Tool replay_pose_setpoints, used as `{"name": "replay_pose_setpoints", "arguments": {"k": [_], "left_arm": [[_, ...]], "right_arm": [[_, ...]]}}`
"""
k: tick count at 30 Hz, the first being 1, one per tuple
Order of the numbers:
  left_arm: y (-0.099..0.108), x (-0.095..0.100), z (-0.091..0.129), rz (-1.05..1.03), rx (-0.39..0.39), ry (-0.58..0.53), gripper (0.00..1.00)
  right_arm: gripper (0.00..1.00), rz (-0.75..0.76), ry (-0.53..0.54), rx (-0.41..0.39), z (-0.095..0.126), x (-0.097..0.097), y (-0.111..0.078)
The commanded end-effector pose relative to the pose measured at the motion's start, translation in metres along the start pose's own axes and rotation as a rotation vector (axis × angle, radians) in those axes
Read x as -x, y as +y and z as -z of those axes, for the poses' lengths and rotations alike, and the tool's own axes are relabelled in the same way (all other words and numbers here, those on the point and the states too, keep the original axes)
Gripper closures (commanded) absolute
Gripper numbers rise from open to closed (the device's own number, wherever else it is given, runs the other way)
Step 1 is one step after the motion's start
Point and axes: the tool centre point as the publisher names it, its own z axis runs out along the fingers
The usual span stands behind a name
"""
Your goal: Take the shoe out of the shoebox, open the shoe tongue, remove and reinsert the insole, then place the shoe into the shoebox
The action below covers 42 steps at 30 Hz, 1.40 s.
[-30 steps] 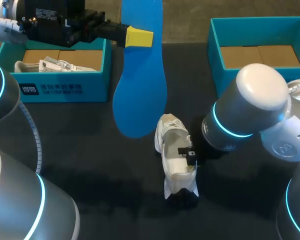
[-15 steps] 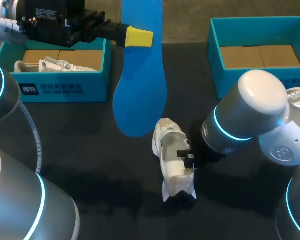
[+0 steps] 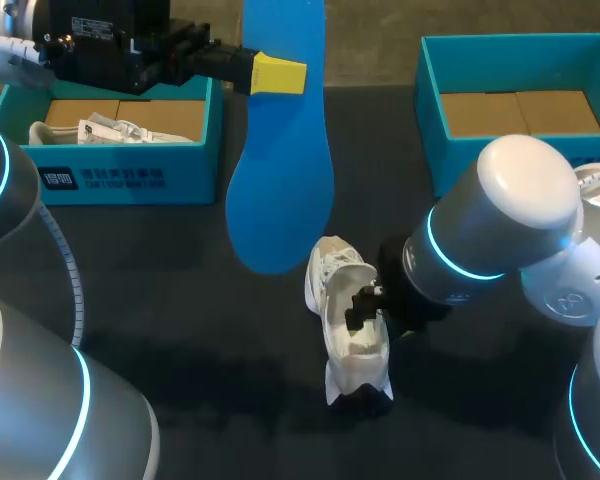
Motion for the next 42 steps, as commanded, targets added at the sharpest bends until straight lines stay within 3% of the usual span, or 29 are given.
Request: {"name": "replay_pose_setpoints", "arguments": {"k": [1, 15, 19, 26, 35, 42], "left_arm": [[0.0, 0.0, 0.0, 0.001, 0.002, 0.0, 1.0], [0.0, 0.0, 0.0, 0.001, 0.002, 0.0, 1.0], [0.0, 0.0, 0.0, 0.001, 0.002, 0.0, 1.0], [0.0, 0.0, 0.0, 0.001, 0.002, 0.0, 1.0], [0.0, 0.0, 0.0, 0.001, 0.002, 0.0, 1.0], [0.0, 0.0, 0.0, 0.001, 0.002, 0.0, 1.0]], "right_arm": [[0.0, 0.004, -0.026, 0.003, 0.032, 0.0, 0.0], [0.0, 0.004, -0.026, 0.003, 0.032, 0.0, 0.0], [0.0, -0.069, 0.125, 0.006, 0.049, 0.01, 0.012], [0.0, -0.105, 0.276, 0.054, 0.09, 0.023, 0.032], [0.0, -0.117, 0.439, 0.046, 0.122, 0.022, 0.048], [0.0, -0.074, 0.642, 0.025, 0.135, 0.008, 0.061]]}}
